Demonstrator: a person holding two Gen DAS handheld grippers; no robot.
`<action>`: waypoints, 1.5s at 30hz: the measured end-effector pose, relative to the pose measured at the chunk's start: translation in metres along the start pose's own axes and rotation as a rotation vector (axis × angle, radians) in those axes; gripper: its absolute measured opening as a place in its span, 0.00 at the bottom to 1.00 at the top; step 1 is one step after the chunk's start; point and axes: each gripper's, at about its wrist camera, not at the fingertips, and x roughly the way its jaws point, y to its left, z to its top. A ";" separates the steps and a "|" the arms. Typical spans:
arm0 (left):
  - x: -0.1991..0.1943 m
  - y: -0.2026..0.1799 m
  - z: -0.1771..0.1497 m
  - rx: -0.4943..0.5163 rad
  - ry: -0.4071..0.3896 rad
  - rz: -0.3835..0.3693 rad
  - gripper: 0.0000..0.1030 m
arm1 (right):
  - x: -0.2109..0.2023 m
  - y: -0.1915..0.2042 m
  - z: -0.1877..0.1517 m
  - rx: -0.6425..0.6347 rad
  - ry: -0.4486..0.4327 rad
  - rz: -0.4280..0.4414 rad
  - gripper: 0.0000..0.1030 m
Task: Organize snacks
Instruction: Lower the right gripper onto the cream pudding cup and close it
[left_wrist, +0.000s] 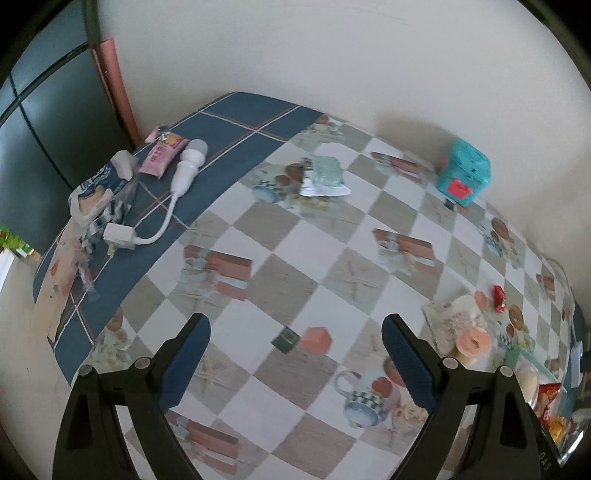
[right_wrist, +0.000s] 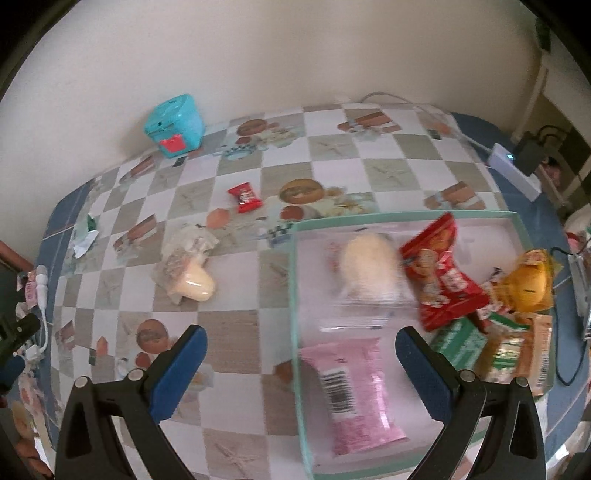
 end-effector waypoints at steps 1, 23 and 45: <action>0.001 0.003 0.001 -0.005 0.002 0.000 0.91 | 0.002 0.002 0.001 -0.002 0.002 0.006 1.00; 0.061 -0.024 0.028 -0.051 0.091 -0.145 0.91 | 0.046 0.041 0.035 0.008 -0.028 0.164 0.96; 0.097 -0.089 0.013 0.067 0.131 -0.195 0.91 | 0.094 0.063 0.025 -0.005 0.095 0.240 0.54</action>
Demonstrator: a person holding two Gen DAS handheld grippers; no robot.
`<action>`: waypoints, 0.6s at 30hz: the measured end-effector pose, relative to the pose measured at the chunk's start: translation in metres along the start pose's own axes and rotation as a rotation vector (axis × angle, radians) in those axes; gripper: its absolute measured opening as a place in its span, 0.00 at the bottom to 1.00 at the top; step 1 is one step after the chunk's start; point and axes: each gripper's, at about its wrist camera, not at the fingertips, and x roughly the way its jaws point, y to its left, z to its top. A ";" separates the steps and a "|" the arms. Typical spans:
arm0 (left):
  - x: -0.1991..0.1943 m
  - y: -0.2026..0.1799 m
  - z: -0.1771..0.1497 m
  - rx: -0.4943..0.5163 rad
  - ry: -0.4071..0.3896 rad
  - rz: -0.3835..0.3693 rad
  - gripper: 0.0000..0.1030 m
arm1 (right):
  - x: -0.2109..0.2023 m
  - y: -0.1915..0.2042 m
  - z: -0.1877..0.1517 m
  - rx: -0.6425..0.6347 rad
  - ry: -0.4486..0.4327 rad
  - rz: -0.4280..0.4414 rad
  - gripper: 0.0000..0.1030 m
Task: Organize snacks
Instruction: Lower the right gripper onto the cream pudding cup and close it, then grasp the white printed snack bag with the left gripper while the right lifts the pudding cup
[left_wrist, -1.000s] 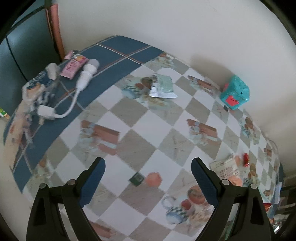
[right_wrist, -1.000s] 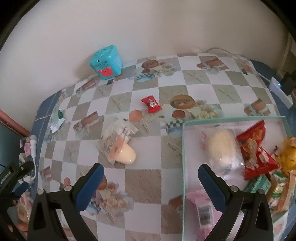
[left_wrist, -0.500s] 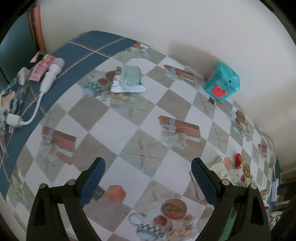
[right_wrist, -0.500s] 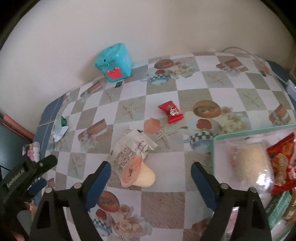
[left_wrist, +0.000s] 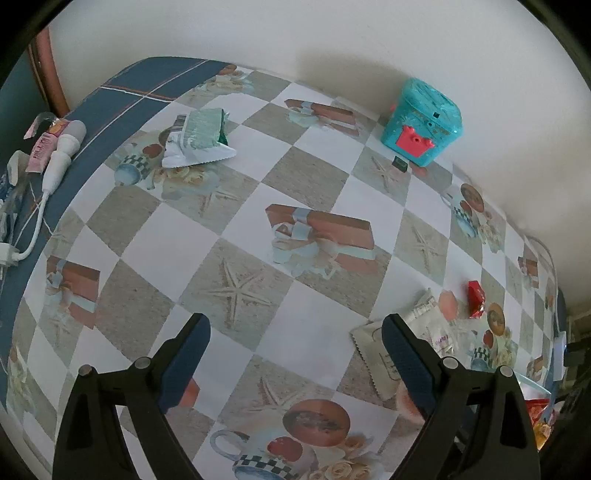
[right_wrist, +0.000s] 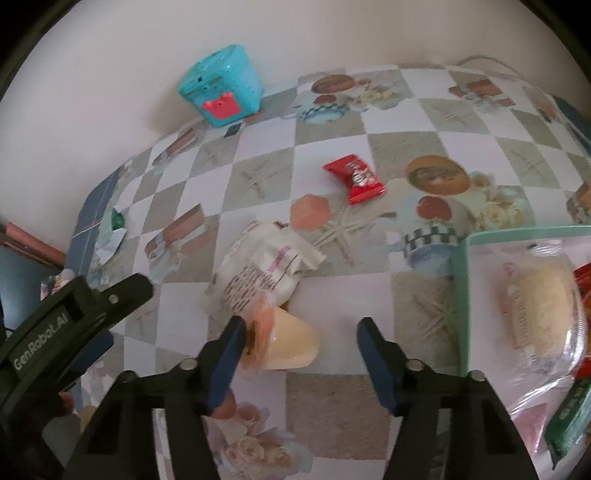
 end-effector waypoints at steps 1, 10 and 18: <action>0.000 0.000 0.000 0.000 0.000 -0.003 0.91 | 0.000 0.000 -0.001 0.002 0.003 0.003 0.53; 0.000 -0.001 0.000 -0.001 0.002 0.000 0.91 | 0.003 -0.001 -0.003 0.026 0.027 0.043 0.42; -0.001 -0.006 0.000 0.013 -0.003 -0.004 0.91 | -0.002 -0.006 -0.001 0.038 0.029 0.049 0.42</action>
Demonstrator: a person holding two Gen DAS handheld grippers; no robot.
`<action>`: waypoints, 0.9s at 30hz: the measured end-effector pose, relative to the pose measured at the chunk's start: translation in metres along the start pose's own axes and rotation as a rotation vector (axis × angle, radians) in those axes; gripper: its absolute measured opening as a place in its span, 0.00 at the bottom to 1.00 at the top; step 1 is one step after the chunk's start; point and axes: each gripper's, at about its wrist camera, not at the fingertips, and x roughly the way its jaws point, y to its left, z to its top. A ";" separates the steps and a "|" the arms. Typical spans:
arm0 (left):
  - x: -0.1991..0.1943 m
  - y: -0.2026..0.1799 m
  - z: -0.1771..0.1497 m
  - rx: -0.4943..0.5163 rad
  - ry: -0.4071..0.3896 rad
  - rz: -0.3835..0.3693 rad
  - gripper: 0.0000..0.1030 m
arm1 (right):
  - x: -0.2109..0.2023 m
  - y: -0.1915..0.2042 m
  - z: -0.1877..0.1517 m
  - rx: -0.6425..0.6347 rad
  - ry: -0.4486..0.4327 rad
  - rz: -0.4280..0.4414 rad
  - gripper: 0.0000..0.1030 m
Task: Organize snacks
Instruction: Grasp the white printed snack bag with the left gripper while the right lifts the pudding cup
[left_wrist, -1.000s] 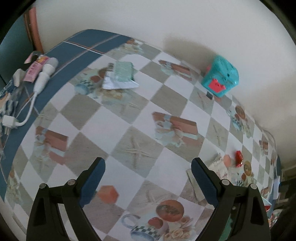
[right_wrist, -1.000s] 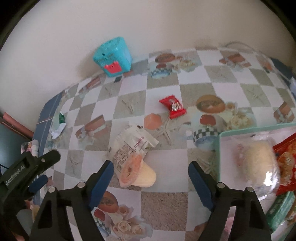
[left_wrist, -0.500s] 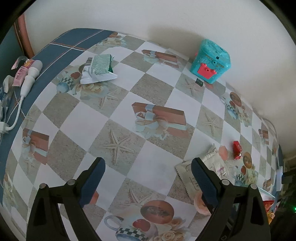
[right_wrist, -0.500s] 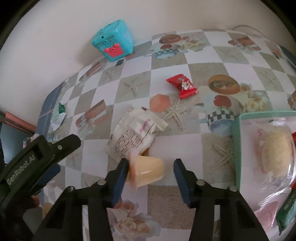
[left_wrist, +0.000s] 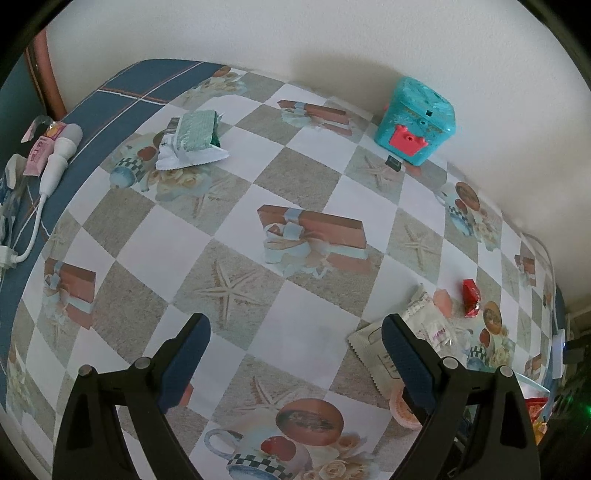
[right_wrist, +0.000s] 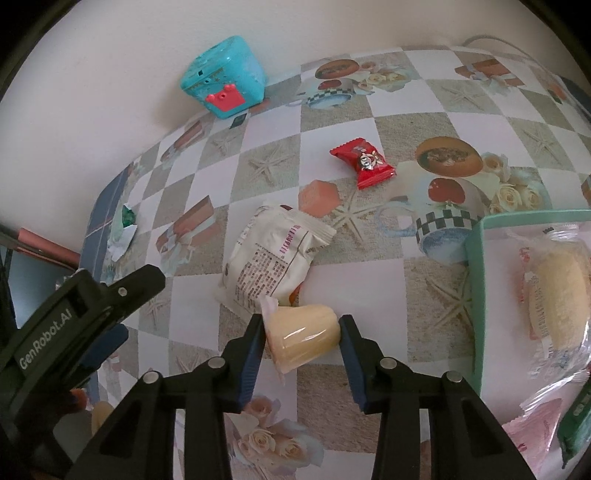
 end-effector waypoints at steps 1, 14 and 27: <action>0.000 -0.001 0.000 0.003 0.000 -0.001 0.91 | -0.002 -0.001 0.001 0.002 -0.003 -0.001 0.42; -0.001 -0.040 -0.009 0.116 -0.011 -0.032 0.91 | -0.039 -0.037 0.021 0.087 -0.081 -0.030 0.42; 0.025 -0.106 -0.041 0.380 0.009 -0.009 0.91 | -0.072 -0.072 0.036 0.173 -0.165 -0.043 0.42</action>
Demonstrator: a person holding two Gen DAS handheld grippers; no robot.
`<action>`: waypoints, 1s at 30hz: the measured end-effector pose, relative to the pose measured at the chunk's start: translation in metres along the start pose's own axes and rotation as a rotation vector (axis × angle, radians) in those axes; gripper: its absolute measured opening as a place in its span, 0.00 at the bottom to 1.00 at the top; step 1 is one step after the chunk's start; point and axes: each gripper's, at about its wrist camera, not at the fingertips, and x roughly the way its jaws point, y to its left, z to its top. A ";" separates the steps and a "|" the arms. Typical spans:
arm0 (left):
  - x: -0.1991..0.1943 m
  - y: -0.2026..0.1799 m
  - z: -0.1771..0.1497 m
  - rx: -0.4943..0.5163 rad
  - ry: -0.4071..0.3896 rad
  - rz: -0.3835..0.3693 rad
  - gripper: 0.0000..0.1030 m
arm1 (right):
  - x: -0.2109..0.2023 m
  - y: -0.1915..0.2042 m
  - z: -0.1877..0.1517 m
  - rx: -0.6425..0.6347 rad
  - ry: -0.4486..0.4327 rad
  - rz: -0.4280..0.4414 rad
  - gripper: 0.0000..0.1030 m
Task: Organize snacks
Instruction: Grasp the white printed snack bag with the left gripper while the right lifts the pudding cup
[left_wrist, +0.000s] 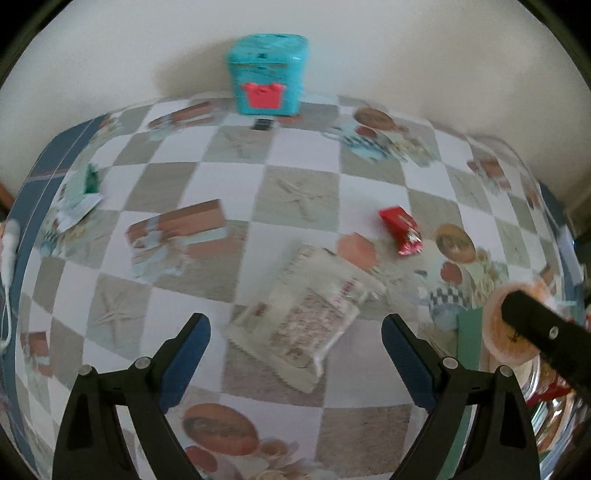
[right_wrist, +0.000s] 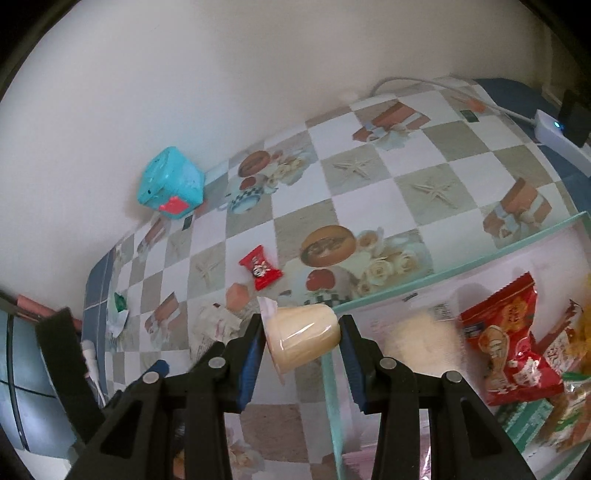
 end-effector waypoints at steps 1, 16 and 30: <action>0.002 -0.004 -0.001 0.015 -0.001 0.003 0.91 | 0.000 -0.002 0.000 0.002 0.002 -0.002 0.42; 0.014 -0.011 -0.006 0.049 -0.036 0.041 0.57 | 0.004 -0.007 -0.001 0.010 0.016 -0.001 0.42; -0.016 -0.016 -0.002 0.025 -0.038 0.026 0.51 | -0.023 -0.007 -0.004 0.020 0.005 -0.002 0.42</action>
